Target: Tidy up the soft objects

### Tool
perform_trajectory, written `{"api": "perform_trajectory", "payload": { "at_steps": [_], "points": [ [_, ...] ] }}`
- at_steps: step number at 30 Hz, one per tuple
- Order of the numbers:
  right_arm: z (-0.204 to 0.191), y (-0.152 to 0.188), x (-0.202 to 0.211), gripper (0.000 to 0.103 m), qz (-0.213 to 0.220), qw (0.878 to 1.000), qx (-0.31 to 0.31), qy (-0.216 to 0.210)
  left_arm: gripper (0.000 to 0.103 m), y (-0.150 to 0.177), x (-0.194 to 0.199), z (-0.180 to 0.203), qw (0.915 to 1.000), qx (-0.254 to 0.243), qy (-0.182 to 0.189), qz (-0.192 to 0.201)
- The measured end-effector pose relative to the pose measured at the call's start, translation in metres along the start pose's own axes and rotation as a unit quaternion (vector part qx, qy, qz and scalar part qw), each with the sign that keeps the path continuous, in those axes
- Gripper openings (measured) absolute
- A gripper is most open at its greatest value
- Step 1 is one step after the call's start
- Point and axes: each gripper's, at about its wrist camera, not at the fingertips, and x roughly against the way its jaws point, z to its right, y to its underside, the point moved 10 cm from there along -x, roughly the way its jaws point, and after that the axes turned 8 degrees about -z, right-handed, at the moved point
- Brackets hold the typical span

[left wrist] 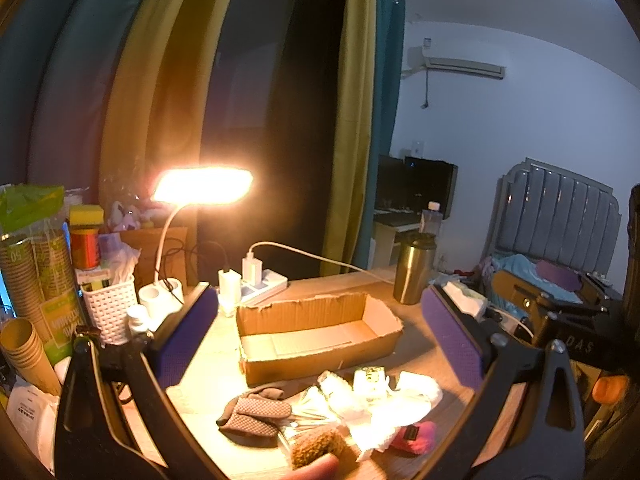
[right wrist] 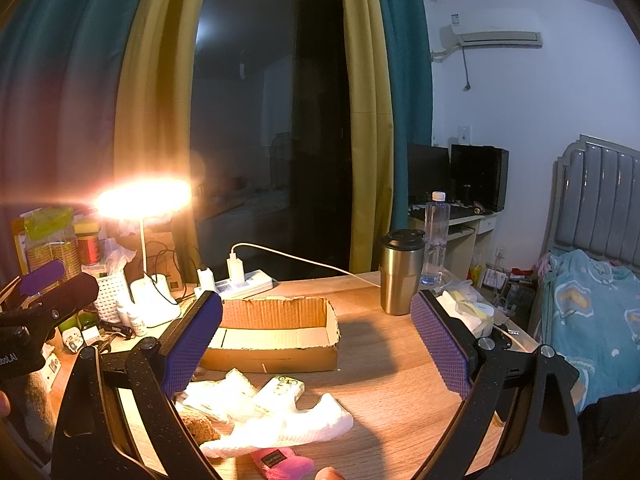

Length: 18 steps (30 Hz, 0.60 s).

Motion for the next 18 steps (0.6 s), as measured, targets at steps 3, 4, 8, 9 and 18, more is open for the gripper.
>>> {"api": "perform_trajectory", "payload": {
  "at_steps": [3,4,8,9,18],
  "points": [
    [0.0001,0.0001,0.0001,0.097,0.000,1.000,0.000,0.000,0.102,-0.0001,-0.0001,-0.0003,1.0000,0.001,0.000,0.000],
    [0.0001,0.0002,0.0002,0.097,0.000,1.000,0.001,-0.001,0.102,-0.0001,-0.0001,-0.0002,1.0000,0.001,0.000,0.000],
    [-0.0012,0.0001,0.0001,0.097,-0.001,1.000,0.001,-0.001,0.102,0.0001,-0.0001,0.0001,1.0000,0.000,0.000,-0.001],
    [-0.0022,-0.0002,0.0001,0.097,-0.001,1.000,0.002,-0.002,0.102,0.0002,-0.0002,-0.0004,1.0000,0.000,0.000,-0.001],
    [-0.0066,-0.0019,0.0009,0.097,0.001,1.000,0.004,-0.007,0.102,-0.0004,-0.0012,-0.0030,0.9999,0.000,-0.009,-0.006]
  ]
}}
